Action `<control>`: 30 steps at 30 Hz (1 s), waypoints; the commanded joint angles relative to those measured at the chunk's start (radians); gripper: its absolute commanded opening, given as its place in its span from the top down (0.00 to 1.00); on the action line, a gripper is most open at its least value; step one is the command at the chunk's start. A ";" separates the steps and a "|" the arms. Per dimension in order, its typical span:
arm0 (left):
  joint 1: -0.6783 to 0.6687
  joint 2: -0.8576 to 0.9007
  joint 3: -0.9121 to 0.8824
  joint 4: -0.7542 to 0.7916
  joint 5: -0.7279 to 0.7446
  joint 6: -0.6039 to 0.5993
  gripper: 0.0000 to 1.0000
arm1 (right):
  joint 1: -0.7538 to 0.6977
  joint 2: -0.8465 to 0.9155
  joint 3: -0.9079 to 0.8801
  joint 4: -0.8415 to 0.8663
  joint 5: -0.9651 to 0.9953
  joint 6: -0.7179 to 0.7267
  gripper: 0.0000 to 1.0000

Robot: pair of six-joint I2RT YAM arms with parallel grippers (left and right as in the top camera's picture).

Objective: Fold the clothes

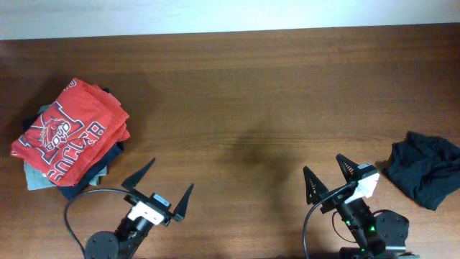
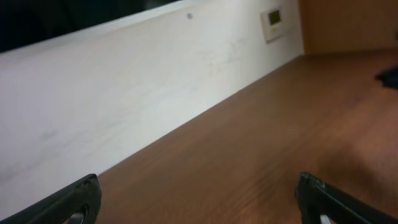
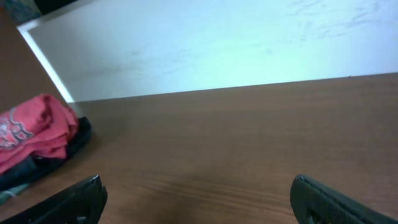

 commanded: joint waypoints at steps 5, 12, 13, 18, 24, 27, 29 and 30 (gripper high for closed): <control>-0.004 0.283 0.280 -0.032 -0.070 -0.103 0.01 | -0.007 0.080 0.130 -0.004 -0.038 0.048 0.01; -0.004 0.744 0.718 -0.385 -0.066 -0.103 0.01 | -0.007 0.381 0.361 -0.157 -0.030 0.047 0.01; -0.004 0.808 0.785 -0.446 -0.065 -0.103 0.01 | -0.007 0.430 0.404 -0.190 -0.021 0.047 0.01; -0.005 1.073 1.084 -0.757 -0.047 -0.103 0.01 | -0.007 0.708 0.721 -0.435 -0.023 0.043 0.01; -0.005 1.220 1.122 -0.814 -0.011 -0.132 0.01 | -0.008 0.921 0.949 -0.642 -0.082 0.043 0.01; -0.014 1.263 1.122 -0.811 0.014 -0.132 0.00 | -0.010 0.969 0.977 -0.682 0.000 0.053 0.01; -0.033 1.275 1.122 -0.811 0.010 -0.128 0.01 | -0.031 1.004 1.011 -0.742 0.106 0.098 0.01; -0.048 1.276 1.122 -0.807 0.005 -0.128 0.01 | -0.059 1.030 1.038 -0.782 0.183 0.129 0.01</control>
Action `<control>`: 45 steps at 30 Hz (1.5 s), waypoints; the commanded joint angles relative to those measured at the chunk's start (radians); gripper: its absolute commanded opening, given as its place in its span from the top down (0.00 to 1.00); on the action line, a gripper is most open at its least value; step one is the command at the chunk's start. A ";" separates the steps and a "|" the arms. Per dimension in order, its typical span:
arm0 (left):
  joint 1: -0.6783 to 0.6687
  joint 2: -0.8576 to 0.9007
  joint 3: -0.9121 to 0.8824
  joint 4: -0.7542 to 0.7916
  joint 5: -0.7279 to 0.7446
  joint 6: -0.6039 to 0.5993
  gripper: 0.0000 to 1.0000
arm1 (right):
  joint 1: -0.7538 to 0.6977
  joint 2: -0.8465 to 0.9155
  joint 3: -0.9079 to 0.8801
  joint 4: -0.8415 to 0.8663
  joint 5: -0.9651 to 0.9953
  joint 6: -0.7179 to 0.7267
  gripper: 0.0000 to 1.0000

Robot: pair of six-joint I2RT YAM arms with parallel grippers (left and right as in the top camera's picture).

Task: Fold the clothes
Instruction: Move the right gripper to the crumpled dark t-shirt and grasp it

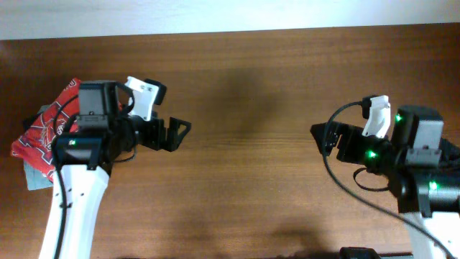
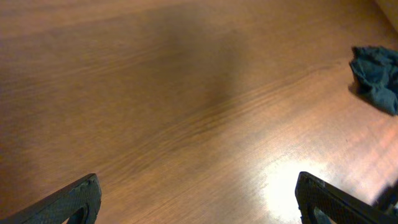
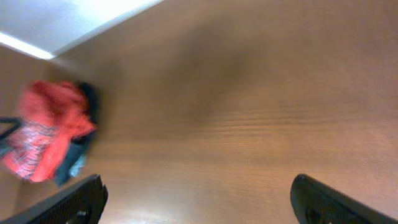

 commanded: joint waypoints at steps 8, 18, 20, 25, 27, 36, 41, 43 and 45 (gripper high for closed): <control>-0.169 0.005 0.088 0.018 -0.224 -0.013 0.01 | -0.399 0.192 0.182 -0.149 0.284 0.126 0.09; -0.247 0.005 0.105 0.018 -0.296 -0.017 0.01 | -0.869 0.441 0.183 -0.162 0.289 0.187 0.14; -0.247 0.005 0.105 0.017 -0.293 -0.017 0.01 | -0.908 0.509 0.183 -0.153 0.317 0.190 0.17; -0.247 0.005 0.105 0.016 -0.285 -0.055 0.01 | -0.932 0.673 0.183 -0.103 0.427 0.190 0.20; -0.247 0.005 0.105 0.013 -0.285 -0.054 0.01 | -0.932 0.732 0.183 -0.066 0.452 0.185 0.20; -0.247 0.005 0.105 0.014 -0.285 -0.054 0.01 | -0.930 0.809 0.182 0.072 0.451 0.140 0.27; -0.247 0.005 0.105 0.014 -0.290 -0.053 0.01 | -0.930 0.846 0.180 0.098 0.470 0.140 0.31; -0.247 0.005 0.105 0.015 -0.290 -0.053 0.01 | -0.930 0.858 0.180 0.106 0.467 0.139 0.42; -0.247 0.005 0.105 0.014 -0.290 -0.053 0.01 | -0.930 0.863 0.180 0.111 0.447 0.139 0.60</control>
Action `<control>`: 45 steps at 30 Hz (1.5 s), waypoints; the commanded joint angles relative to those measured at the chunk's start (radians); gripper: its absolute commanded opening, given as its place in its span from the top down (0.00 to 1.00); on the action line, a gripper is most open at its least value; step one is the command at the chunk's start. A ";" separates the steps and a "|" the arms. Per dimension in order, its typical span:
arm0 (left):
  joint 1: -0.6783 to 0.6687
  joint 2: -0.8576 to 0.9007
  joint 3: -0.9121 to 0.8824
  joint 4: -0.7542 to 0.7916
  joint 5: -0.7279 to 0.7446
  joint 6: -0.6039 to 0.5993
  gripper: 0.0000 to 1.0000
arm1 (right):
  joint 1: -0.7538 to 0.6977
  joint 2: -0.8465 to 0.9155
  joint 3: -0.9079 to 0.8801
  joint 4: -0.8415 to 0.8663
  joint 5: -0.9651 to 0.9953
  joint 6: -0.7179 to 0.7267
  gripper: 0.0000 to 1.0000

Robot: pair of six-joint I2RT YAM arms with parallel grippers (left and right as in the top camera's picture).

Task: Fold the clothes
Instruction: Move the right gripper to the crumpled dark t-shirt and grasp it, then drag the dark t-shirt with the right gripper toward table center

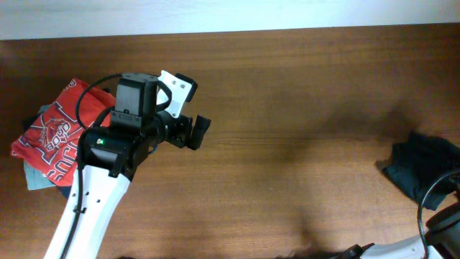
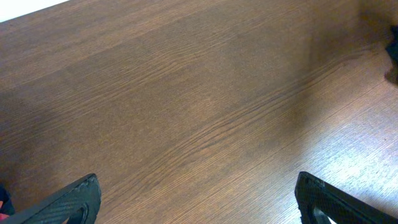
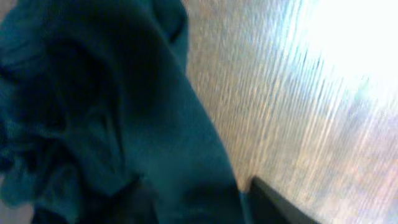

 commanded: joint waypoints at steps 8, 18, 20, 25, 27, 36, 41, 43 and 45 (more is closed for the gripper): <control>-0.001 -0.005 0.017 0.007 -0.007 -0.009 0.01 | 0.006 -0.046 0.043 0.021 -0.495 -0.075 0.96; -0.001 -0.005 0.017 0.011 -0.007 -0.009 0.01 | 0.336 -0.501 0.083 0.024 -0.762 -0.088 0.96; -0.001 -0.005 0.017 0.011 -0.007 -0.009 0.01 | 0.444 -0.566 0.083 0.028 -0.698 -0.140 0.96; -0.001 -0.005 0.017 0.011 -0.008 -0.009 0.01 | 0.736 -0.645 0.082 0.006 -0.520 -0.280 0.96; -0.001 -0.005 0.017 0.011 -0.011 -0.009 0.01 | 0.841 -0.639 0.080 -0.006 -0.481 -0.292 0.96; 0.000 -0.007 0.019 0.010 -0.105 -0.009 0.01 | 1.229 -0.476 0.066 -0.013 -0.372 -0.292 0.96; 0.000 -0.007 0.020 0.003 -0.141 -0.009 0.01 | 1.369 -0.354 0.066 -0.011 -0.372 -0.292 0.95; 0.000 -0.007 0.020 -0.009 -0.182 -0.009 0.01 | 1.408 -0.319 0.066 -0.014 -0.367 -0.292 0.92; 0.000 -0.007 0.020 -0.020 -0.199 -0.009 0.01 | 1.434 -0.304 0.066 -0.018 -0.337 -0.292 0.82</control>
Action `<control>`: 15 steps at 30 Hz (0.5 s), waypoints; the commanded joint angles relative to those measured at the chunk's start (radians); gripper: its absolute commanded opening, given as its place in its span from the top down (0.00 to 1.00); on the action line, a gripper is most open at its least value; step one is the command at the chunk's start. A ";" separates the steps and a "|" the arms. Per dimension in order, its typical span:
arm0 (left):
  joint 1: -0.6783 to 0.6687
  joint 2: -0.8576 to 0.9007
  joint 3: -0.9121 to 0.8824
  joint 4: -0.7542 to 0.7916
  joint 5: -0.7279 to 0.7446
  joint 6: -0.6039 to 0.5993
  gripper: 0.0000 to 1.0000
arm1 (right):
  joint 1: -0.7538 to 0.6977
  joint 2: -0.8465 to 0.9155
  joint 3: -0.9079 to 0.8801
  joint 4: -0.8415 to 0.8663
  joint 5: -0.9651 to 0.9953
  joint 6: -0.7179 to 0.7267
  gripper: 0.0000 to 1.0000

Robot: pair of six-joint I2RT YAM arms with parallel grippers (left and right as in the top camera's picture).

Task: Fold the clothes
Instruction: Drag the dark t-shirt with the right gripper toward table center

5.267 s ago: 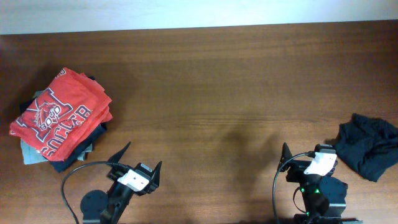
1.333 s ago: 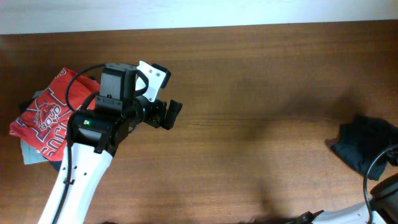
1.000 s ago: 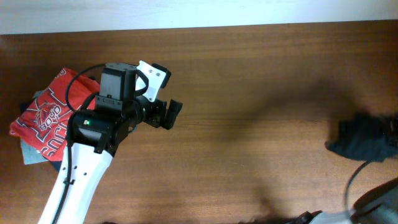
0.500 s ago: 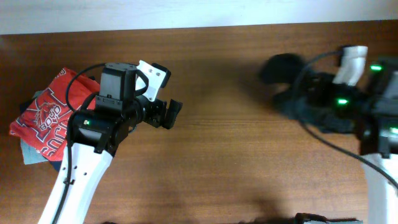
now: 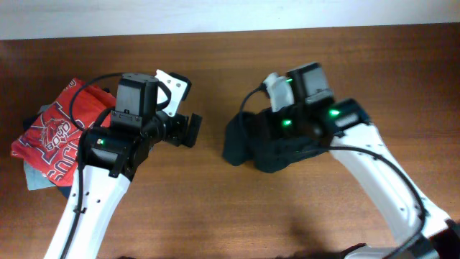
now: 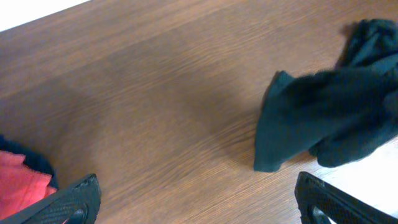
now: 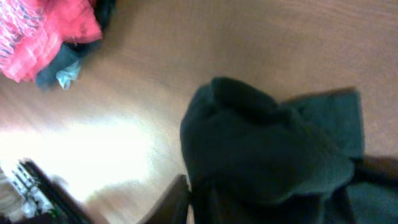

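Note:
A crumpled dark teal garment (image 5: 260,147) lies bunched on the middle of the wooden table (image 5: 302,57); the left wrist view has it at the right (image 6: 323,118). My right gripper (image 5: 279,128) is shut on it, and the cloth (image 7: 267,155) fills that wrist's view and hides most of the fingers. My left gripper (image 5: 188,130) hovers open to the garment's left, nothing between its fingers (image 6: 74,199). The garment's left edge is a short way from it.
A stack of folded clothes topped by a red printed shirt (image 5: 68,129) sits at the table's left edge; the red shirt (image 7: 50,25) also appears at the top left of the right wrist view. The left arm passes just beside that stack.
The dark garment was at the table's right edge with my right gripper on it; it now lies in the middle, still held. The left gripper has stayed roughly in place.
Both grippers stood open at the near edge, the dark garment lying at the right. Then both arms were raised over the table. Then the right gripper was down on the garment at the right edge; now it holds it at the centre.

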 commanded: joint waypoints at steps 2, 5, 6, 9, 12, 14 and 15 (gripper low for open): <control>-0.001 -0.007 0.020 -0.010 -0.061 -0.005 0.01 | 0.053 0.003 -0.004 -0.010 0.098 -0.017 0.65; -0.001 -0.007 0.020 -0.010 -0.061 -0.005 0.01 | 0.051 -0.025 -0.003 -0.011 0.151 -0.016 0.60; -0.001 -0.007 0.020 -0.010 -0.060 -0.005 0.00 | 0.048 -0.040 -0.003 -0.013 0.189 -0.016 0.59; -0.001 -0.007 0.020 -0.010 -0.060 -0.005 0.01 | 0.024 -0.074 -0.003 -0.027 0.301 0.007 0.57; -0.001 -0.007 0.020 -0.010 -0.060 -0.006 0.01 | -0.029 -0.083 -0.003 -0.056 0.423 0.098 0.56; -0.001 -0.007 0.020 -0.010 -0.060 -0.006 0.01 | -0.108 -0.071 -0.004 -0.090 0.458 0.163 0.54; -0.001 -0.007 0.020 -0.010 -0.060 -0.006 0.01 | -0.143 -0.063 -0.004 -0.105 0.458 0.185 0.51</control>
